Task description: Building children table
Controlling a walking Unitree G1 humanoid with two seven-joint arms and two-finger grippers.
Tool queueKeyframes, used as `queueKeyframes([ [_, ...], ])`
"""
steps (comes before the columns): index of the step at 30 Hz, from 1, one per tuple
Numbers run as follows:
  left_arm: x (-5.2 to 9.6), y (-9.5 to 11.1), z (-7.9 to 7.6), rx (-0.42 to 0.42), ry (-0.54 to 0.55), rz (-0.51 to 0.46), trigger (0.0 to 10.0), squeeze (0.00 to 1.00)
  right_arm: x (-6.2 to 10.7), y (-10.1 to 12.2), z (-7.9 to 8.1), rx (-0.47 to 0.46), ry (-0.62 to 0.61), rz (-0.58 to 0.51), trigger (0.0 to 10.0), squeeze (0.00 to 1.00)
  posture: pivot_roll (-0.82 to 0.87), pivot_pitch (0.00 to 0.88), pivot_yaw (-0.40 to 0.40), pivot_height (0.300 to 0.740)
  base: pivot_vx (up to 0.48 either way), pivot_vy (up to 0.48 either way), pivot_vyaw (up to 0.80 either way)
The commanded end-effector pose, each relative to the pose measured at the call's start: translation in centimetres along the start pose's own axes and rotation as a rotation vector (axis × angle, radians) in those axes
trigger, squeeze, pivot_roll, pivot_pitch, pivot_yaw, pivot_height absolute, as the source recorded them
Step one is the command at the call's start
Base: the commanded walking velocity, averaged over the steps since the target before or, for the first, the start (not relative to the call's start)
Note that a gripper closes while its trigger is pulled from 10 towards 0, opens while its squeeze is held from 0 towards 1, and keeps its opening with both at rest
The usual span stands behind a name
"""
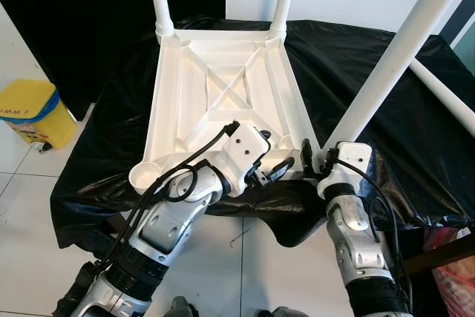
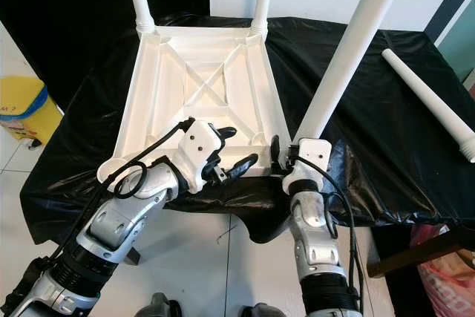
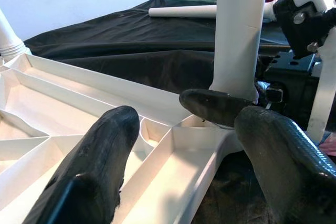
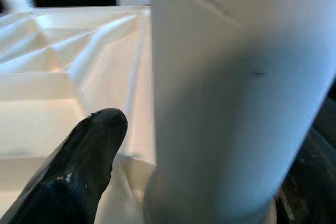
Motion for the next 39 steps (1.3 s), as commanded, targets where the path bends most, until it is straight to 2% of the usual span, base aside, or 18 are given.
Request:
queueKeyframes([
  [1, -0.1, -0.1, -1.2, -0.013, -0.083, 0.011, 10.0, 0.00, 0.2, 0.2, -0.1, -0.010, 0.026, -0.009, 10.0, 1.00, 0.02, 0.074, -0.058, 0.740, 0.000, 0.000, 0.00],
  [2, 0.0, -0.2, -1.2, -0.014, -0.084, 0.014, 10.0, 0.00, 0.3, 0.6, -0.1, 0.012, 0.146, -0.028, 10.0, 0.80, 0.02, 0.071, -0.052, 0.740, 0.000, 0.000, 0.00],
  [3, 0.0, -0.2, -1.2, -0.014, -0.084, 0.014, 10.0, 0.00, 0.3, 0.6, -0.1, 0.012, 0.146, -0.028, 10.0, 0.80, 0.02, 0.071, -0.052, 0.740, 0.000, 0.000, 0.00],
  [4, 0.0, -0.2, -1.2, -0.016, -0.085, 0.016, 10.0, 0.00, 0.3, 0.8, -0.3, 0.024, 0.201, -0.028, 10.0, 0.00, 0.02, 0.070, -0.051, 0.740, 0.000, 0.000, 0.00],
  [7, 0.0, -0.2, -1.1, -0.018, -0.086, 0.017, 10.0, 0.00, 0.3, 0.8, -0.4, 0.038, 0.241, -0.026, 10.0, 0.00, 0.02, 0.070, -0.051, 0.740, 0.000, 0.000, 0.00],
  [8, 0.0, -0.3, -1.1, -0.020, -0.087, 0.019, 10.0, 0.00, 0.3, 0.9, -0.5, 0.058, 0.313, -0.019, 10.0, 0.00, 0.02, 0.067, -0.049, 0.740, 0.000, 0.000, 0.00],
  [10, 0.0, -0.3, -1.0, -0.021, -0.087, 0.020, 10.0, 0.00, 0.3, 0.9, -0.6, 0.062, 0.328, -0.018, 10.0, 0.00, 0.02, 0.065, -0.048, 0.740, 0.000, 0.000, 0.00],
  [14, -0.2, -0.2, -1.1, -0.026, -0.099, 0.017, 10.0, 0.00, -0.3, 0.7, -0.5, 0.147, 0.508, 0.014, 10.0, 0.00, 0.01, 0.059, -0.038, 0.740, 0.000, 0.000, 0.00],
  [22, -0.3, -0.1, -1.4, -0.032, -0.112, 0.016, 10.0, 0.00, -1.2, 0.2, -1.0, 0.203, 0.583, 0.052, 10.0, 0.00, 0.02, 0.055, -0.037, 0.740, 0.000, 0.000, 0.00],
  [24, -0.3, -0.1, -1.4, -0.034, -0.112, 0.017, 10.0, 0.00, -1.2, -0.3, -1.1, 0.202, 0.599, 0.069, 7.5, 0.00, 0.02, 0.054, -0.040, 0.740, 0.000, 0.000, 0.00],
  [25, -0.3, -0.1, -1.4, -0.034, -0.112, 0.017, 10.0, 0.00, -1.2, -0.3, -1.1, 0.202, 0.599, 0.069, 7.5, 0.00, 0.02, 0.054, -0.040, 0.740, 0.000, 0.000, 0.00],
  [26, -0.2, -0.1, -1.4, -0.035, -0.109, 0.018, 10.0, 0.00, -1.1, -0.8, -1.0, 0.191, 0.620, 0.090, 0.1, 0.00, 0.03, 0.055, -0.040, 0.740, 0.000, 0.000, 0.00],
  [29, -0.2, -0.1, -1.3, -0.034, -0.107, 0.019, 10.0, 0.00, -1.0, -1.1, -1.0, 0.182, 0.630, 0.102, 0.0, 0.00, 0.03, 0.057, -0.042, 0.740, 0.000, 0.000, 0.00],
  [38, -0.1, -0.2, -0.9, -0.042, -0.101, 0.026, 10.0, 0.00, -1.1, -2.0, -1.2, 0.165, 0.614, 0.116, 0.0, 0.00, 0.03, 0.062, -0.037, 0.740, 0.000, 0.000, 0.00],
  [39, -0.1, 0.0, -0.8, -0.050, -0.104, 0.024, 10.0, 0.00, -1.1, -1.9, -1.2, 0.157, 0.597, 0.108, 10.0, 0.00, 0.03, 0.067, -0.032, 0.740, 0.000, 0.000, 0.00],
])
Point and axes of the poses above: a point about 5 cm out from each wrist's last joint towards the gripper, its own x axis pointing back from the gripper into the wrist, its own y axis along the axis of the wrist's last joint, z = x × y, the point moved 5 cm from there along -x, pointing out of the wrist towards the gripper, and after that the axes turned 5 degrees about x, right-handed, at the moved point
